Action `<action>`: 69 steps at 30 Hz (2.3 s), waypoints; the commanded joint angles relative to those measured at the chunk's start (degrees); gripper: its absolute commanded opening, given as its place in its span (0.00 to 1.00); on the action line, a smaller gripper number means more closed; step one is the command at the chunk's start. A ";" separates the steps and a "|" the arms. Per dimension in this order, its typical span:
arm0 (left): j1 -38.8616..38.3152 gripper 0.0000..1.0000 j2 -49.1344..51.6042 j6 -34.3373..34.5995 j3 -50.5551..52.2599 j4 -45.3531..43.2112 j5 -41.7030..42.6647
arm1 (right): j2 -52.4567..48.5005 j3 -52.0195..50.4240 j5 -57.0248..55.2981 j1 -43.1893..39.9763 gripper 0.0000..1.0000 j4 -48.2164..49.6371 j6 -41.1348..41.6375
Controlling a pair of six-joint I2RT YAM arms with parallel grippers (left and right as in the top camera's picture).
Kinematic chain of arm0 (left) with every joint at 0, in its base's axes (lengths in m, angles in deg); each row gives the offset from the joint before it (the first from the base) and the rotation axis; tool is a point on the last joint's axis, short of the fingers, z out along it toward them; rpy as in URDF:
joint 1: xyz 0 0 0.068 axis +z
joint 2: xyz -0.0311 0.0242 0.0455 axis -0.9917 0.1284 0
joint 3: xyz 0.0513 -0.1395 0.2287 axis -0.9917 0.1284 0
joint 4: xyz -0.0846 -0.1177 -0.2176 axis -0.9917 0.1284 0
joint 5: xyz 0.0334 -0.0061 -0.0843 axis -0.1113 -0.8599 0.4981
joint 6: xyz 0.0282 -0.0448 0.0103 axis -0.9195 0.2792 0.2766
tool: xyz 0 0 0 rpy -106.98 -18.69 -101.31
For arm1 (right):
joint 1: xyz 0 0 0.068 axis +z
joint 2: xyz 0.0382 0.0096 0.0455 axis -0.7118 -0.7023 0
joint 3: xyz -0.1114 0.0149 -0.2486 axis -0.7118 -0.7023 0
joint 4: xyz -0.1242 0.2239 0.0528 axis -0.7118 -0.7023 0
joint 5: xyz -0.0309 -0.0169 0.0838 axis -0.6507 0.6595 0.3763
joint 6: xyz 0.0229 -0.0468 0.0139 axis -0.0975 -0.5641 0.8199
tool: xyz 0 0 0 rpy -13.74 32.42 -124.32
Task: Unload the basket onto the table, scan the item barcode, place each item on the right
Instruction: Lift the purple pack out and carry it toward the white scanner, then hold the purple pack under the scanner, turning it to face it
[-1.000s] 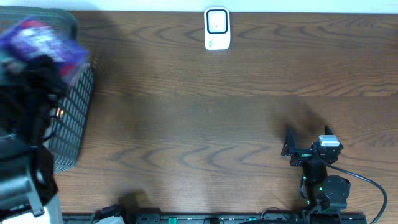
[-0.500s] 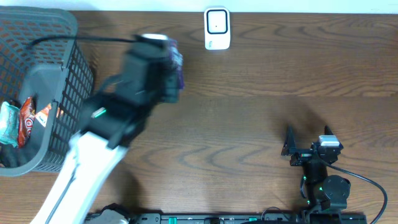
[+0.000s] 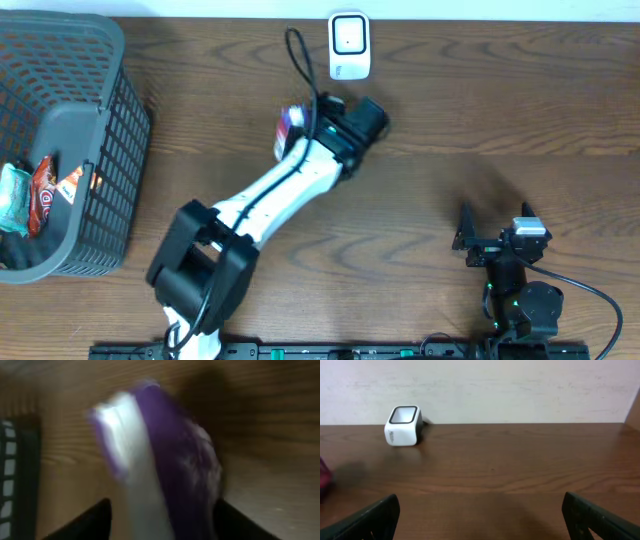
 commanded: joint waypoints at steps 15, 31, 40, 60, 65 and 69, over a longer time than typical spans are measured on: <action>10.23 0.63 -21.73 2.45 -4.17 -1.31 30.58 | 0.22 -0.09 0.09 -0.26 0.99 -0.22 0.37; 19.06 0.37 -1.97 16.17 -1.55 3.30 38.16 | 0.22 -0.09 0.09 -0.26 0.99 -0.24 0.39; 13.18 0.34 -2.67 -1.07 -2.25 -2.80 53.20 | 0.22 -0.09 0.09 -0.26 0.99 -0.24 0.39; 16.57 0.65 -1.86 14.60 -1.25 -4.02 35.54 | 0.22 -0.09 0.09 -0.26 0.99 -0.24 0.39; 16.46 0.65 5.70 14.43 -1.25 -5.86 43.69 | 0.22 -0.09 0.09 -0.26 0.99 -0.22 0.39; 16.46 0.64 9.62 5.16 -1.25 -7.65 54.86 | 0.22 -0.09 0.09 -0.26 0.99 -0.24 0.39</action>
